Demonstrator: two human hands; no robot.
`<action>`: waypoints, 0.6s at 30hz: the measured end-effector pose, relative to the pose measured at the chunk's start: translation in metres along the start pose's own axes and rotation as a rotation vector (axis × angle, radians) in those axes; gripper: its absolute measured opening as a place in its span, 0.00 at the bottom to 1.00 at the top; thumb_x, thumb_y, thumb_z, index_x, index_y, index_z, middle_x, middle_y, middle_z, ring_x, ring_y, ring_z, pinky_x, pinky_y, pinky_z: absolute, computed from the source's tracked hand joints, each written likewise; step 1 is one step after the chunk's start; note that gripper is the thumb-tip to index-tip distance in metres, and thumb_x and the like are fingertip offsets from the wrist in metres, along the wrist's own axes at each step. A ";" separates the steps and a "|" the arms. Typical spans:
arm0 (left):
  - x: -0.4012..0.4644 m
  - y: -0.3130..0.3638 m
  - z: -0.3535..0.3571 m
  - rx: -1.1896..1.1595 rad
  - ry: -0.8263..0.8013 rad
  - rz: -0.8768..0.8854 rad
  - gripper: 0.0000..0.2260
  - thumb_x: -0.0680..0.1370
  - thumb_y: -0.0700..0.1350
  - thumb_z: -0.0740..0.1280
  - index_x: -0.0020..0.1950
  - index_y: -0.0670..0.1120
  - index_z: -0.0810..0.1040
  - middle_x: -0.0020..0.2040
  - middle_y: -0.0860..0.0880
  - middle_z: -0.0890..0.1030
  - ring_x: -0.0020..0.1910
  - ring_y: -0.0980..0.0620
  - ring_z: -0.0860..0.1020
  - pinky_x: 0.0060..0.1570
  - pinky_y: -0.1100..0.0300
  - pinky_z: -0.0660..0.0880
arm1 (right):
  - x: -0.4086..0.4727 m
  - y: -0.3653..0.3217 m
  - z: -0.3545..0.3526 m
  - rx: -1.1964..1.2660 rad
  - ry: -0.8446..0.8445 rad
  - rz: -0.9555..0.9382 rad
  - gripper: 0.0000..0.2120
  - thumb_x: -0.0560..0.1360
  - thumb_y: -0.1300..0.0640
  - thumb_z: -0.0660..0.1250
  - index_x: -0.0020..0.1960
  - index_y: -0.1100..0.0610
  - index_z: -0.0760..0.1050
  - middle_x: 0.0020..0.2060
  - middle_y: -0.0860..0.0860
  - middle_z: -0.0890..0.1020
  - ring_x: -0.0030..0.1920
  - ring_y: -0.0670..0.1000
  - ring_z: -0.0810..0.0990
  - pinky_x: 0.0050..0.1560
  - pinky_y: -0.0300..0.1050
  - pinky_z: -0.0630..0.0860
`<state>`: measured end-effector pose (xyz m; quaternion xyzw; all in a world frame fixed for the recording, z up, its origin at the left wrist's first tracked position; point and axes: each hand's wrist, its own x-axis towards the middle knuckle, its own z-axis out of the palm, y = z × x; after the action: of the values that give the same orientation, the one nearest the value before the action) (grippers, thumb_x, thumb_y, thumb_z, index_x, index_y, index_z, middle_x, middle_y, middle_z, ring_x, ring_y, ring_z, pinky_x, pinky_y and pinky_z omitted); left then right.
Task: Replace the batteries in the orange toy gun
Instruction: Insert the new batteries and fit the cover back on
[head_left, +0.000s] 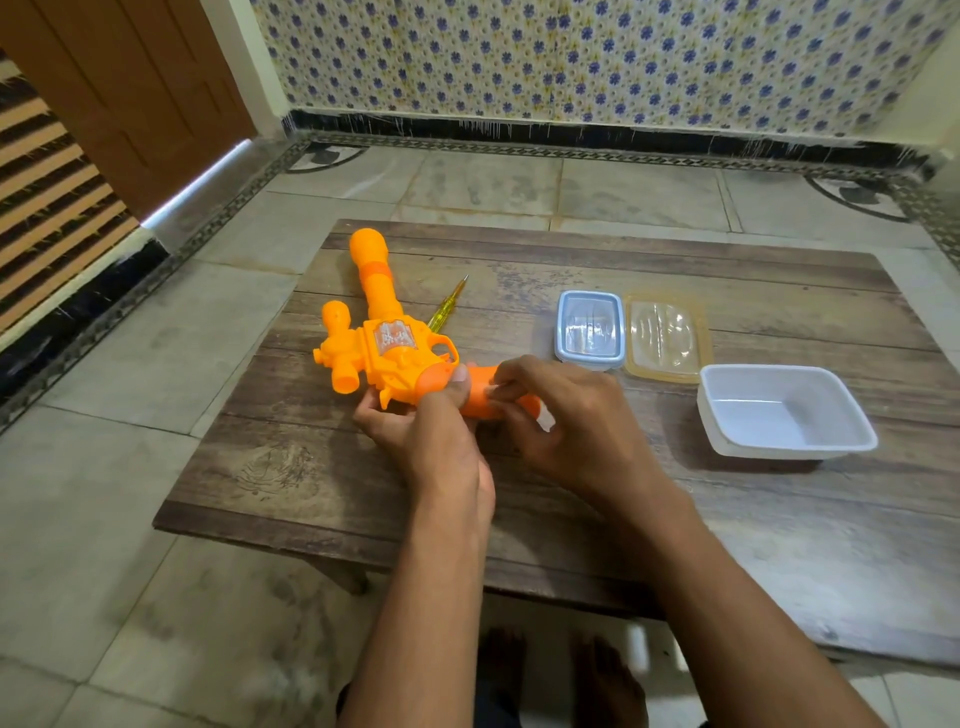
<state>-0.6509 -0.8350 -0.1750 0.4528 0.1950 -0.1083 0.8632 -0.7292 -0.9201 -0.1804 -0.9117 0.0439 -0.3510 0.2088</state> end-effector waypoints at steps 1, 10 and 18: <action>-0.001 0.001 0.000 -0.006 -0.003 -0.002 0.34 0.71 0.24 0.72 0.70 0.50 0.67 0.62 0.44 0.81 0.56 0.47 0.83 0.50 0.44 0.83 | 0.000 -0.001 -0.001 0.054 0.010 0.044 0.09 0.73 0.63 0.75 0.52 0.61 0.80 0.44 0.50 0.88 0.44 0.54 0.87 0.42 0.53 0.83; -0.006 0.007 0.003 -0.024 -0.027 -0.026 0.35 0.73 0.24 0.71 0.73 0.48 0.65 0.58 0.47 0.81 0.51 0.51 0.83 0.37 0.53 0.81 | -0.001 0.007 -0.003 0.133 0.044 0.014 0.13 0.71 0.70 0.68 0.53 0.62 0.85 0.48 0.54 0.87 0.46 0.53 0.86 0.49 0.44 0.81; -0.002 0.004 0.001 -0.036 -0.030 -0.005 0.34 0.72 0.24 0.71 0.72 0.46 0.66 0.63 0.41 0.81 0.57 0.41 0.84 0.35 0.52 0.83 | 0.000 0.011 -0.007 0.022 -0.192 -0.082 0.19 0.70 0.61 0.62 0.56 0.59 0.86 0.57 0.55 0.84 0.52 0.56 0.84 0.51 0.45 0.80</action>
<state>-0.6511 -0.8332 -0.1708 0.4353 0.1852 -0.1135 0.8737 -0.7326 -0.9320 -0.1803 -0.9398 -0.0174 -0.2706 0.2077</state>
